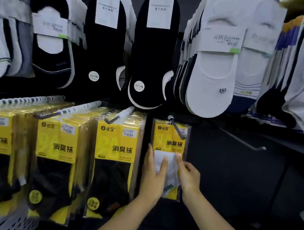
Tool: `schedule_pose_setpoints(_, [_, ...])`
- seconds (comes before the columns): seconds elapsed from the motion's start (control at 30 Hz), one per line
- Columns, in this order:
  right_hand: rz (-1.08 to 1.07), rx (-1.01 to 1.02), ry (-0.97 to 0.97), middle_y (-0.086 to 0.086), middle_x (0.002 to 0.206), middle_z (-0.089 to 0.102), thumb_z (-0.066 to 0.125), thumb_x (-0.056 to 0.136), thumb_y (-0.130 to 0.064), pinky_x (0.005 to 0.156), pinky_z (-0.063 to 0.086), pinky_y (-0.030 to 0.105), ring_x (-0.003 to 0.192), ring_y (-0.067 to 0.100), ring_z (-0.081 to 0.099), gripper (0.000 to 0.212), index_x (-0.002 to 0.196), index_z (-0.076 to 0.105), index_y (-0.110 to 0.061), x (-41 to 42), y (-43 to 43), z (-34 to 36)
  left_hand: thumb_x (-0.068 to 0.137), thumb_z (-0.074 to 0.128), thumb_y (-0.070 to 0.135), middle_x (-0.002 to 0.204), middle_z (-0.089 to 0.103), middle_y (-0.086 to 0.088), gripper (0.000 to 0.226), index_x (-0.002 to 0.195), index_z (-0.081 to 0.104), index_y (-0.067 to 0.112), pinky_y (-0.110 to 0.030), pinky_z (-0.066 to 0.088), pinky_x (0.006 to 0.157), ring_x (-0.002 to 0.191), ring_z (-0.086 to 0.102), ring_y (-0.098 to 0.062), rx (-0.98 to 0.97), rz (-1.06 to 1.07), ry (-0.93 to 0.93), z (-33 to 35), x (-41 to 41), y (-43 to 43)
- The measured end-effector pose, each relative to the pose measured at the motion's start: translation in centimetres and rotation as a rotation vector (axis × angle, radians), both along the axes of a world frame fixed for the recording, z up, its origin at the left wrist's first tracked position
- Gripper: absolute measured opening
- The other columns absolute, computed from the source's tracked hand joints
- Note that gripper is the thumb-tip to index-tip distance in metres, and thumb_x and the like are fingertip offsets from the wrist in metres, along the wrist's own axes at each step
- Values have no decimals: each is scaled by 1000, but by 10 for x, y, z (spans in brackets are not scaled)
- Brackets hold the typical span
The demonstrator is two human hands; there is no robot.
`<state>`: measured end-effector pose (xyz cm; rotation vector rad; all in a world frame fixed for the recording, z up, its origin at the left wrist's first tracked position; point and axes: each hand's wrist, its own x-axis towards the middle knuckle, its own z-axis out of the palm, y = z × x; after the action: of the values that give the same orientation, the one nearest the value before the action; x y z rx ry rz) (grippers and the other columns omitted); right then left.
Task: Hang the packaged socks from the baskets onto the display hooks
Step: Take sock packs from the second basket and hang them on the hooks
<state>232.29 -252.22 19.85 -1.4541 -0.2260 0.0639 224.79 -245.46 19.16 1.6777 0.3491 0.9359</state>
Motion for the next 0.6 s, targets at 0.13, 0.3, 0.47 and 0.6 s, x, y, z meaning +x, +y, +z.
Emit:
schedule_pose_setpoints(0.13, [3, -10, 106, 2, 76, 66, 68, 82, -47, 57, 45, 26, 70, 15, 61, 36, 77, 66, -11, 34, 29, 8, 95, 45, 42, 158, 13, 11, 68, 150, 6, 33, -18, 11, 105, 130, 14, 5, -29, 76, 3, 4, 46, 24])
schedule_pose_setpoints(0.3, [5, -104, 64, 2, 86, 63, 62, 85, -50, 69, 44, 29, 79, 17, 59, 39, 91, 64, -11, 53, 44, 9, 96, 46, 41, 157, 15, 11, 68, 151, 6, 31, -20, 14, 107, 138, 16, -1, -14, 50, -2, 0, 59, 40])
schedule_pose_setpoints(0.47, [11, -80, -55, 4, 111, 60, 62, 90, -33, 85, 48, 29, 101, 17, 58, 32, 113, 57, -11, 25, 15, -7, 96, 46, 41, 158, 10, 13, 69, 151, 7, 27, -15, 11, 108, 132, 11, 8, 15, 0, 88, -26, 26, 24])
schedule_pose_setpoints(0.6, [42, -167, -128, -4, 120, 53, 61, 92, -27, 87, 42, 17, 108, 9, 52, 39, 127, 50, -15, -22, -32, -30, 91, 47, 50, 156, 11, 15, 74, 151, 9, 29, -22, 14, 115, 139, 11, 4, -18, -66, 173, -48, -25, -7])
